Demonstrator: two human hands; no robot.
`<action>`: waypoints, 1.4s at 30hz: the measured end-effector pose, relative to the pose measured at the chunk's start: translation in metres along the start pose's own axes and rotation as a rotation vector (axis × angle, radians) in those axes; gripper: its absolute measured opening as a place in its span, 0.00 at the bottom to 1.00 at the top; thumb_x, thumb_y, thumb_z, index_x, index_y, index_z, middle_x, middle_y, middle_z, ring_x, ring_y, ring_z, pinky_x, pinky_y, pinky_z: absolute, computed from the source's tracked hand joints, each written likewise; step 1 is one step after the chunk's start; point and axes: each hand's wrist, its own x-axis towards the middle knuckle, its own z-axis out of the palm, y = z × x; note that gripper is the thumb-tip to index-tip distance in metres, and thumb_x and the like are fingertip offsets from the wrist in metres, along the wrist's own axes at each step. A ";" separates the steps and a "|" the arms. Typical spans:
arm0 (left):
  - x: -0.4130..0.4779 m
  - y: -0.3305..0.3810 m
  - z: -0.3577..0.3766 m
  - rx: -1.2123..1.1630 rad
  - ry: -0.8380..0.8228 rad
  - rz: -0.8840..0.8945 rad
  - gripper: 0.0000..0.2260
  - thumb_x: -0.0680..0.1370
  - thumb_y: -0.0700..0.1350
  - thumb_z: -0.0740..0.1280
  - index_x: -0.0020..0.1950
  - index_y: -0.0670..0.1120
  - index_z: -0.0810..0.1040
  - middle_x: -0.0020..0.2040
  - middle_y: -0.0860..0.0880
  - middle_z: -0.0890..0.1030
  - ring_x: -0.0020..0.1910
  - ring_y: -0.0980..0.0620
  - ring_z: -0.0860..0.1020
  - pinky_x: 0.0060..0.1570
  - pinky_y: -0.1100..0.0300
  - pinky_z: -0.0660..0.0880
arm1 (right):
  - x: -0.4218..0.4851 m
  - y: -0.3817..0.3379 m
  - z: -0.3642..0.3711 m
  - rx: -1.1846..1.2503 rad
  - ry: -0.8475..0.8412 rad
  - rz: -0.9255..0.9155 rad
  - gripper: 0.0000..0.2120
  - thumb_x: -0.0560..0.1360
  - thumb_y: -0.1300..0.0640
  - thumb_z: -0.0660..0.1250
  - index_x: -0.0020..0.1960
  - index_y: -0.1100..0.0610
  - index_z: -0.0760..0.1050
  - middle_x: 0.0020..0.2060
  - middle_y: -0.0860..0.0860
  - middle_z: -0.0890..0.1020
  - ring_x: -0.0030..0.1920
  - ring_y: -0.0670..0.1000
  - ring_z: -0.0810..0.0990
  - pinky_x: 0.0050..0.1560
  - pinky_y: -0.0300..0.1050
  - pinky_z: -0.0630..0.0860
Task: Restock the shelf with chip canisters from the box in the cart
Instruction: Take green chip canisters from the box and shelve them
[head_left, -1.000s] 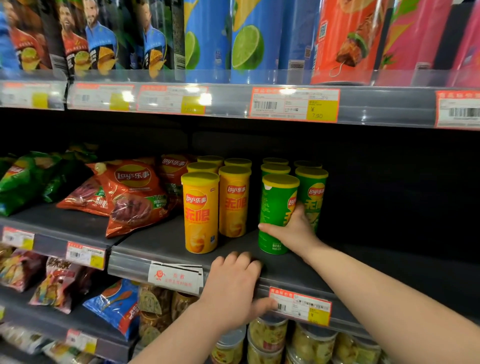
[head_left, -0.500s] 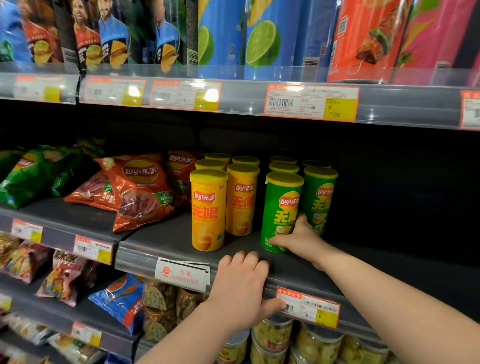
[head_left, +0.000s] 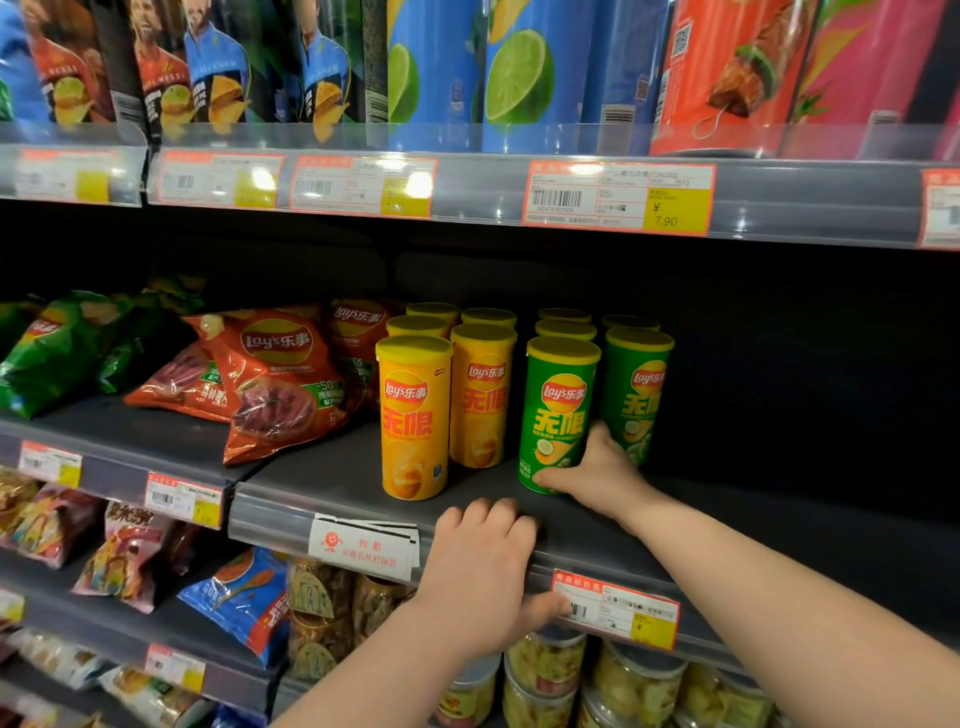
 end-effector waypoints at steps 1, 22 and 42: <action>0.001 0.000 -0.001 -0.008 -0.009 0.000 0.36 0.64 0.72 0.50 0.58 0.51 0.78 0.56 0.50 0.78 0.54 0.47 0.76 0.52 0.50 0.73 | 0.000 -0.001 0.001 -0.010 0.008 0.003 0.37 0.66 0.53 0.77 0.67 0.59 0.61 0.64 0.56 0.73 0.63 0.55 0.73 0.54 0.41 0.67; -0.003 0.001 -0.010 0.009 -0.103 -0.017 0.30 0.73 0.67 0.60 0.69 0.50 0.68 0.65 0.50 0.70 0.65 0.48 0.67 0.64 0.53 0.61 | -0.038 -0.009 -0.008 -0.152 -0.042 0.046 0.32 0.72 0.48 0.71 0.70 0.54 0.62 0.65 0.52 0.72 0.63 0.54 0.73 0.58 0.44 0.71; -0.103 -0.013 0.004 0.003 0.038 -0.358 0.21 0.67 0.60 0.57 0.44 0.45 0.79 0.42 0.48 0.77 0.41 0.45 0.77 0.35 0.52 0.76 | -0.126 -0.011 0.044 -0.630 -0.094 -0.976 0.13 0.67 0.44 0.60 0.40 0.50 0.78 0.36 0.47 0.80 0.38 0.53 0.80 0.33 0.47 0.76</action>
